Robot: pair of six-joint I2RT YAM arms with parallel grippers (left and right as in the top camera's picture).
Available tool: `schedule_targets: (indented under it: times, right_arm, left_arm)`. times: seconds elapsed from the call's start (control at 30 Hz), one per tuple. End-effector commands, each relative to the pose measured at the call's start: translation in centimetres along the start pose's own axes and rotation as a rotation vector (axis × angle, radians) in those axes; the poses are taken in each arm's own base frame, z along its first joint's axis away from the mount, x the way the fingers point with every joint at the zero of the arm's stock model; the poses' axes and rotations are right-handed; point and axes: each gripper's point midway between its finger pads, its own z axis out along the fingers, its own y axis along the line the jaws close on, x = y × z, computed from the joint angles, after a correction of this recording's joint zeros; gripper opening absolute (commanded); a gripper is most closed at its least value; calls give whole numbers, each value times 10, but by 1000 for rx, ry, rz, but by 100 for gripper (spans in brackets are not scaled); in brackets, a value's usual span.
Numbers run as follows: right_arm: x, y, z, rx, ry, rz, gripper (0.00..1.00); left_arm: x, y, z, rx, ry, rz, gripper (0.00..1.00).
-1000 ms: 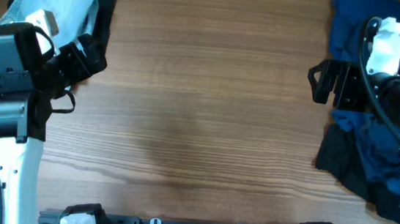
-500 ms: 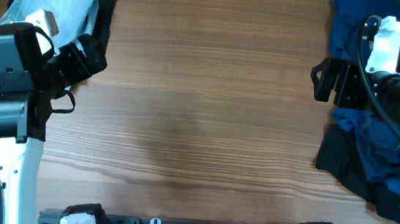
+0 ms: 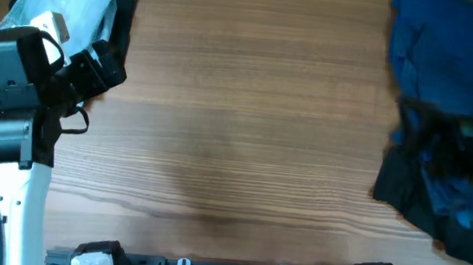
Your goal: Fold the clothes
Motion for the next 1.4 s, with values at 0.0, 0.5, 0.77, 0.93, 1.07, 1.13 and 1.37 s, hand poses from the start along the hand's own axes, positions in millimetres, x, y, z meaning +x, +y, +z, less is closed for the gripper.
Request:
schedule_targets:
  times: [0.0,0.5,0.77,0.93,1.07,1.13,1.37]
  right_arm:
    - [10,-9,7,34,-126,-75,100]
    - [133,-14,95,-22,-455,-107,100]
    - [197,-20,113,-20,-449,-119,100]
    - [238,-25,133,-9,-391,-114,100]
    - [257,-27,141,-9,-367,-113,100]
    - [258,-27,141,-9,-372,-112,100]
    - [253,-27,137,6,-399,-164,100]
  left_arm:
    - [4,-2,3,13,18,-12,100]
    - [4,-2,3,13,18,-12,100]
    - [4,-2,3,13,18,-12,100]
    - [4,-2,3,13,18,-12,100]
    - [4,-2,3,13,18,-12,100]
    - [4,-2,3,13,18,-12,100]
    - [4,-2,3,13,18,-12,100]
